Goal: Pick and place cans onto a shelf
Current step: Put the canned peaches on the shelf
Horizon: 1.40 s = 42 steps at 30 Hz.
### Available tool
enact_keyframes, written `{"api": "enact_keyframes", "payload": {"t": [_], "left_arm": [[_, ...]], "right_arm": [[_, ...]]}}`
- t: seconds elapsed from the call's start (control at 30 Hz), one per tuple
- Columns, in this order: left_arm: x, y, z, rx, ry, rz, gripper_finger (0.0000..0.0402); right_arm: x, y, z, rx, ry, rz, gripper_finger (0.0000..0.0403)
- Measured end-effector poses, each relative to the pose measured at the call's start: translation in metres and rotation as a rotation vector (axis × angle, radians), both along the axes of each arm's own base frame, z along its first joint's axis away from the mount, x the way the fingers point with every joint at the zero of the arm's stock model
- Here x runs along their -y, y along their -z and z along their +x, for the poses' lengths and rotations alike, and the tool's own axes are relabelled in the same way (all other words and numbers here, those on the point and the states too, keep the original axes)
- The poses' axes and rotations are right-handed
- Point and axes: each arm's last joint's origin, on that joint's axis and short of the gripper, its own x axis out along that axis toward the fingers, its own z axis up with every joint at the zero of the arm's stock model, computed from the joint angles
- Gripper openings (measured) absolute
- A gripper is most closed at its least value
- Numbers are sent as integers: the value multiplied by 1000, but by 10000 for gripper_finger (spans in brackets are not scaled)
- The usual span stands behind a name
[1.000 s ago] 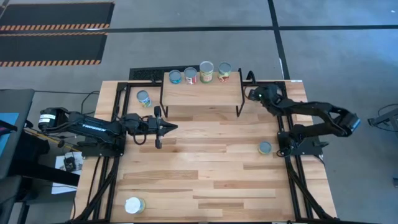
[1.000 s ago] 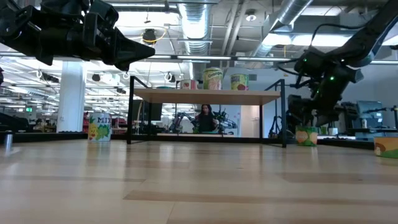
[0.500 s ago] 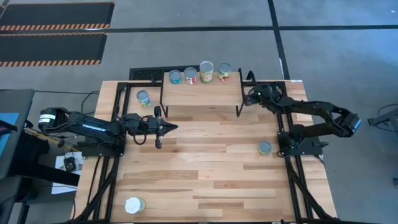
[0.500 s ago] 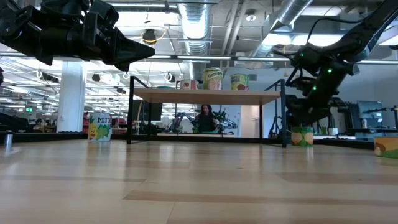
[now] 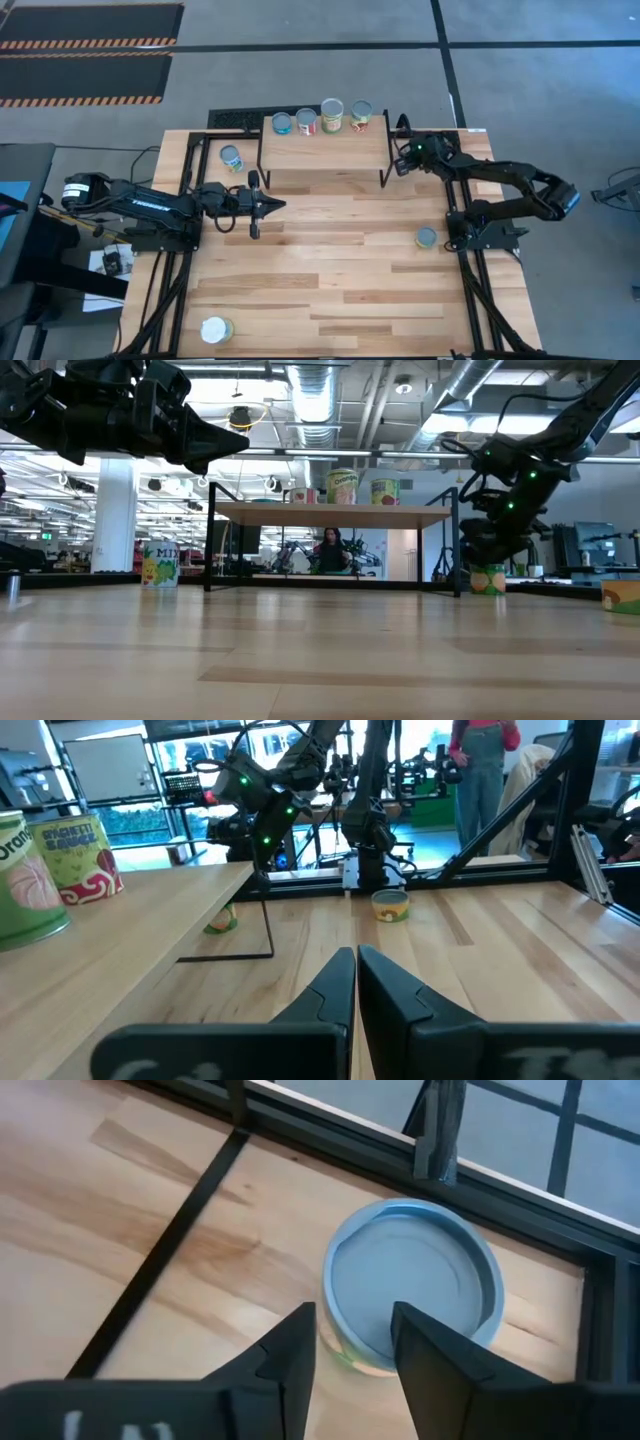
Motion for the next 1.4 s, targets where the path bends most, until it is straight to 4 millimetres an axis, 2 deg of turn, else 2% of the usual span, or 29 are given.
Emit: {"api": "enact_keyframes", "payload": {"t": [0.2, 0.5, 0.73, 0.93, 1.13, 1.27, 1.4], "left_arm": [[0, 0, 0, 0, 0, 0, 6], [0, 0, 0, 0, -1, -2, 6], [0, 0, 0, 0, -1, -4, 6], [0, 0, 0, 1, -1, -12, 6], [0, 0, 0, 1, -1, -12, 6], [0, 0, 0, -2, -1, -12, 6], [0, 0, 0, -2, -1, -12, 6]], "right_arm": [[4, 0, -5, 12, -15, 22, 135], [5, -1, -7, 4, -39, 63, 70], [6, -16, -6, -60, -29, 165, 12], [0, -37, 3, -112, -45, 257, 16], [-30, -61, 11, -178, -85, 371, 6], [-64, -83, 10, -178, -111, 417, 7], [-102, -104, 10, -82, -206, 441, 7]]}}
